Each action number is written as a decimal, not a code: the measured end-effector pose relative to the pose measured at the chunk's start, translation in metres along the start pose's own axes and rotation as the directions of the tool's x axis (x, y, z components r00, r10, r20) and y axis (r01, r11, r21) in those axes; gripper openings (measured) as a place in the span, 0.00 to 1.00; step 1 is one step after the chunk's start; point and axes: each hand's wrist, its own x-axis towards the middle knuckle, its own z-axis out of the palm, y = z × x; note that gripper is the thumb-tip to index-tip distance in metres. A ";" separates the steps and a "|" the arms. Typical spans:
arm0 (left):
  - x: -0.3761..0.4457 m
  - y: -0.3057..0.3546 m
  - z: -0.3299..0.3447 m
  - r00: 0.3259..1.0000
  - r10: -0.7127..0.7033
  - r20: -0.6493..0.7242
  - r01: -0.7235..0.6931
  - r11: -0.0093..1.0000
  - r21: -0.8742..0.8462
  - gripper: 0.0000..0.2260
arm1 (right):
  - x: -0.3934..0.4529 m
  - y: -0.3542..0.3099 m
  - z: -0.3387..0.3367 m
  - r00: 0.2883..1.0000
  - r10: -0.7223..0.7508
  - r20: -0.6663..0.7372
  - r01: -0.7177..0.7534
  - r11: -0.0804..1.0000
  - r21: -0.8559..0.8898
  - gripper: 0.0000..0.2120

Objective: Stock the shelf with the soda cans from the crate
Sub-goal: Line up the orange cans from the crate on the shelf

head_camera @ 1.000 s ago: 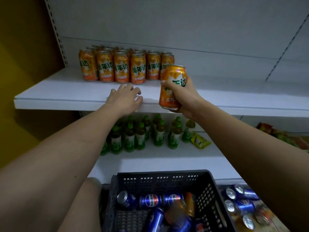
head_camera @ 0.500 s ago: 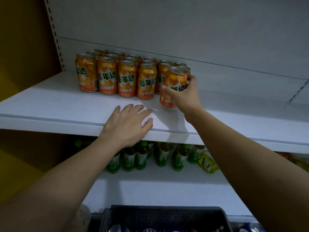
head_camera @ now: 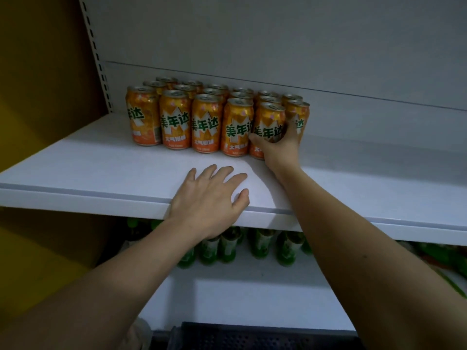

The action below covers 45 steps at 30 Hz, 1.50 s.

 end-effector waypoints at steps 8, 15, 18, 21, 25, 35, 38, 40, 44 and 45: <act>-0.001 -0.001 -0.003 1.000 -0.005 0.028 0.006 1.000 -0.019 0.24 | -0.010 -0.002 -0.004 0.999 0.036 0.021 -0.033 0.994 -0.103 0.31; -0.001 0.000 -0.006 0.999 -0.012 0.041 0.013 1.000 -0.019 0.24 | -0.055 -0.022 -0.035 0.983 0.179 0.040 -0.171 0.974 -0.152 0.21; -0.004 0.003 -0.010 0.993 -0.052 0.105 0.058 0.997 -0.058 0.24 | -0.083 -0.036 -0.052 0.961 0.264 0.080 -0.252 0.958 -0.135 0.17; -0.014 0.011 -0.018 0.978 -0.111 0.175 0.123 0.990 -0.061 0.24 | -0.110 -0.051 -0.072 0.935 0.328 0.135 -0.315 0.943 -0.108 0.14; -0.039 0.035 -0.034 0.963 -0.154 0.221 0.160 0.987 -0.011 0.25 | -0.145 -0.068 -0.103 0.916 0.335 0.221 -0.312 0.940 -0.136 0.10; -0.125 0.083 -0.040 0.971 -0.180 0.156 0.213 0.951 -0.226 0.22 | -0.239 -0.081 -0.153 0.883 0.220 0.415 0.057 0.826 -0.560 0.12; -0.146 0.091 -0.023 0.967 -0.191 0.167 0.231 0.936 -0.265 0.22 | -0.264 -0.070 -0.161 0.862 0.237 0.447 0.110 0.774 -0.623 0.10; -0.159 0.098 -0.008 0.963 -0.202 0.176 0.247 0.927 -0.284 0.22 | -0.280 -0.058 -0.166 0.852 0.265 0.451 0.114 0.748 -0.654 0.09; -0.184 0.112 0.033 0.937 -0.196 0.291 0.288 0.904 -0.317 0.21 | -0.313 -0.020 -0.168 0.820 0.376 0.432 0.029 0.726 -0.687 0.10; -0.191 0.115 0.046 0.927 -0.189 0.325 0.296 0.900 -0.320 0.21 | -0.321 -0.008 -0.168 0.806 0.408 0.430 0.001 0.724 -0.690 0.11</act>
